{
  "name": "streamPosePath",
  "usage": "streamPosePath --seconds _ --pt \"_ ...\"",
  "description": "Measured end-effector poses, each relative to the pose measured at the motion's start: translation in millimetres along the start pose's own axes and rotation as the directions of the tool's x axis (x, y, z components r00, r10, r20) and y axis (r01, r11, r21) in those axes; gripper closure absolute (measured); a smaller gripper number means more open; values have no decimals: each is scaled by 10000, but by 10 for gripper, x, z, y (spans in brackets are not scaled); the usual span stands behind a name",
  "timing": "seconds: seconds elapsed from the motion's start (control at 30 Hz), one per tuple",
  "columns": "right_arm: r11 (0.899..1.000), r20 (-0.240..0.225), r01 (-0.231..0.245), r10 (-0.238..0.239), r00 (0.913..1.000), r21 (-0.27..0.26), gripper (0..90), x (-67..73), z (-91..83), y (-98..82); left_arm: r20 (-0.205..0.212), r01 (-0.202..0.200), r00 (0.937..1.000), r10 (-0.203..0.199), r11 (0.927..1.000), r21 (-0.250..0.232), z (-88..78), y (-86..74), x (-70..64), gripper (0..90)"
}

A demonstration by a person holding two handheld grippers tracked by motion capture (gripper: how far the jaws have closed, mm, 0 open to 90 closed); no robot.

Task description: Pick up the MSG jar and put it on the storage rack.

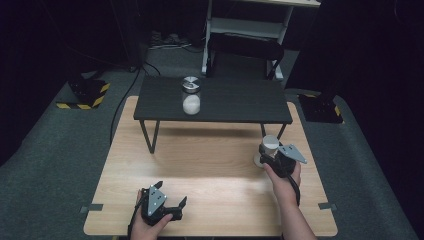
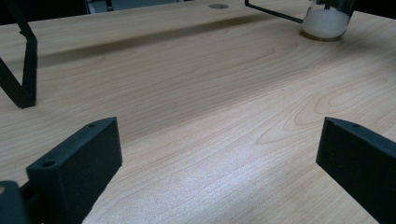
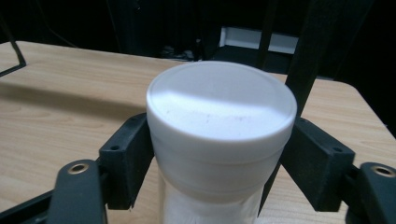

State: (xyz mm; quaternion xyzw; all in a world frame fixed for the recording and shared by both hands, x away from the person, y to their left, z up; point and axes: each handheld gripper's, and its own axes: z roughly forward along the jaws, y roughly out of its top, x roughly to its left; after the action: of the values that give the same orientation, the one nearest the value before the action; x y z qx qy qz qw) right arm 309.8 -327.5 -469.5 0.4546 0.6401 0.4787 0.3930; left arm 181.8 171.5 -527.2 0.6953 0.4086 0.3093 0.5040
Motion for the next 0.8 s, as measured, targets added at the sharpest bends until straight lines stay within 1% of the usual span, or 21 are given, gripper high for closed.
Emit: streamPosePath --seconds 0.1,0.23,0.43,0.6,0.63,0.73,0.8 --pt "10000 -27 13 -13 10000 -12 332 8 11 8 2 -45 10000 45 10000 11 1 2 -3 6" --pt "10000 -10 -4 4 10000 11 335 12 11 15 16 -52 10000 52 10000 18 1 3 -1 6" --pt "9999 -31 41 -40 10000 130 337 11 5 50 20 -256 9997 255 9996 72 4 14 -15 6" --pt "9998 -91 190 -189 9998 46 337 28 -29 62 11 -285 9996 285 9995 102 7 19 -19 6" --pt "9998 -191 206 -207 9996 -59 337 36 -62 73 8 -264 9997 264 9996 108 7 20 -17 6" --pt "9996 -287 232 -235 9993 -132 337 47 -96 84 11 -249 9997 249 9996 116 8 21 -15 6" --pt "9993 -471 260 -272 9985 -260 337 63 -152 96 15 -251 9997 250 9996 118 8 22 -15 6"
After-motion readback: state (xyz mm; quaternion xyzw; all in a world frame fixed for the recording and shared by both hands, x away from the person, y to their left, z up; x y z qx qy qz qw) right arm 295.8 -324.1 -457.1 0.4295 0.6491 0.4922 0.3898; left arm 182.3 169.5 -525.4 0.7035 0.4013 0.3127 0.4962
